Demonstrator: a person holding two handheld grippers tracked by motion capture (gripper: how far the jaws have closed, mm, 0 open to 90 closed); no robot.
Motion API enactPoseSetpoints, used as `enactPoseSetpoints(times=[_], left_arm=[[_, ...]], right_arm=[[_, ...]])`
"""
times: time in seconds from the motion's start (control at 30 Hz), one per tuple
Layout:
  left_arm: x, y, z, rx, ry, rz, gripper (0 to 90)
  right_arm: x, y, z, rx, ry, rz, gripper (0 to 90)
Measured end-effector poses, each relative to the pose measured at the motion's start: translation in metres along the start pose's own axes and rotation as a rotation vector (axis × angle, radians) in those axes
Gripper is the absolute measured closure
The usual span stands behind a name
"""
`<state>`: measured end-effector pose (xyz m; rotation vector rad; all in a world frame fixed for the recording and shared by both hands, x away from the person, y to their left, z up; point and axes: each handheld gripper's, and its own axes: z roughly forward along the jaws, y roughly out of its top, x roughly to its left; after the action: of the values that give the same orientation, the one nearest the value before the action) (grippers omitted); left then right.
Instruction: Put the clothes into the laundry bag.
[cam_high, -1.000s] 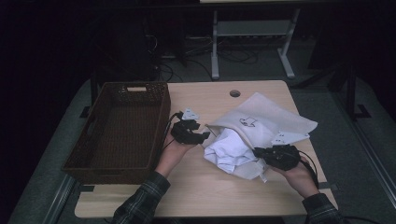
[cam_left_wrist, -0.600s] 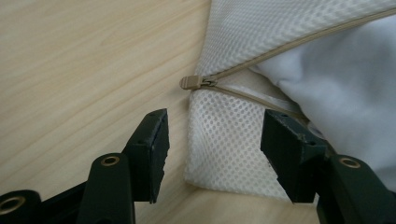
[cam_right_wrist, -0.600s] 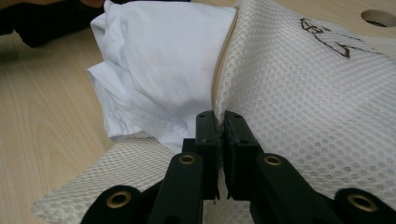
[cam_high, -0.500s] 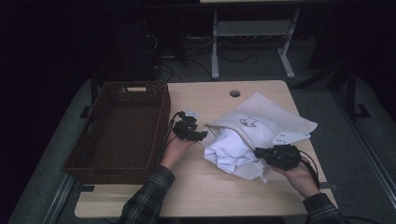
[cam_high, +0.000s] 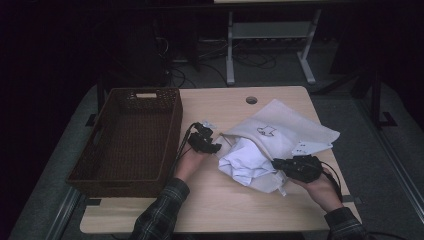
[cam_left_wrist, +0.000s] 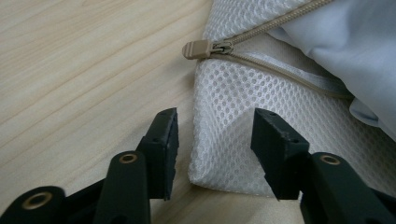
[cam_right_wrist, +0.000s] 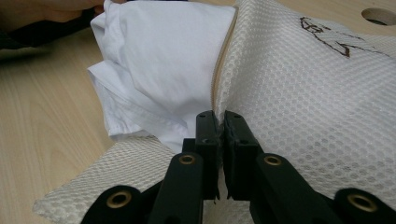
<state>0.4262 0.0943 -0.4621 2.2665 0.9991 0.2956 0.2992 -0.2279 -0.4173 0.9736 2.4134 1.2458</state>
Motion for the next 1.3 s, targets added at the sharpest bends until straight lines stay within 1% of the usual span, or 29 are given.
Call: enactPoseSetpoints(times=[0.1, 0.13, 0.3, 0.33, 0.37, 0.43, 0.47, 0.53, 0.6, 0.67, 0.77, 0.83, 0.97, 1.07, 1.13, 1.3], left_arm=[[-0.002, 0.000, -0.001, 0.007, 0.003, 0.003, 58.4], [-0.003, 0.000, -0.001, 0.014, 0.013, 0.015, 62.0], [-0.006, 0.001, -0.002, 0.026, -0.001, 0.013, 77.4], [-0.006, 0.001, -0.002, 0.026, -0.009, 0.005, 80.5], [-0.006, 0.001, -0.002, 0.027, -0.007, -0.002, 83.5], [-0.007, 0.001, -0.003, 0.032, 0.006, 0.004, 86.3], [-0.008, 0.002, -0.004, 0.031, 0.009, 0.003, 86.6], [-0.009, 0.002, -0.007, 0.029, 0.002, 0.002, 86.7], [-0.009, 0.002, -0.012, 0.010, -0.016, -0.015, 86.7], [-0.010, 0.004, -0.019, -0.012, -0.027, -0.023, 86.8], [-0.015, 0.005, -0.029, -0.029, -0.035, -0.033, 86.7], [-0.019, 0.003, -0.033, -0.026, -0.038, -0.035, 86.7], [-0.028, -0.004, -0.039, -0.022, -0.054, -0.036, 86.6], [-0.034, -0.012, -0.043, -0.030, -0.075, -0.033, 86.2], [-0.037, -0.017, -0.046, -0.036, -0.086, -0.020, 86.1], [-0.045, -0.028, -0.053, -0.061, -0.127, -0.008, 86.2]], right_arm=[[0.000, 0.000, 0.000, 0.000, 0.000, 0.000, 84.4], [0.000, 0.000, 0.000, 0.000, 0.000, 0.000, 84.4], [0.000, 0.000, 0.000, 0.001, 0.000, 0.000, 84.5], [0.000, 0.000, 0.000, 0.002, -0.001, 0.000, 84.5], [0.000, 0.000, 0.000, 0.002, -0.002, -0.001, 84.6], [0.000, 0.000, 0.000, 0.000, -0.002, -0.001, 84.7], [-0.001, 0.000, -0.001, 0.001, -0.004, -0.001, 84.7], [-0.001, 0.000, -0.001, 0.003, -0.006, 0.002, 84.6], [-0.003, 0.000, -0.002, 0.002, -0.010, 0.004, 84.7], [-0.007, 0.000, -0.004, 0.002, -0.020, 0.003, 84.7], [-0.012, 0.000, -0.006, -0.001, -0.033, 0.012, 84.7], [-0.016, 0.000, -0.007, 0.000, -0.040, 0.016, 84.7], [-0.023, -0.001, -0.008, 0.005, -0.053, 0.029, 84.6], [-0.030, -0.002, -0.008, 0.005, -0.062, 0.042, 84.6], [-0.034, -0.002, -0.009, 0.007, -0.068, 0.056, 84.7], [-0.045, -0.002, -0.006, 0.001, -0.074, 0.075, 84.7]])
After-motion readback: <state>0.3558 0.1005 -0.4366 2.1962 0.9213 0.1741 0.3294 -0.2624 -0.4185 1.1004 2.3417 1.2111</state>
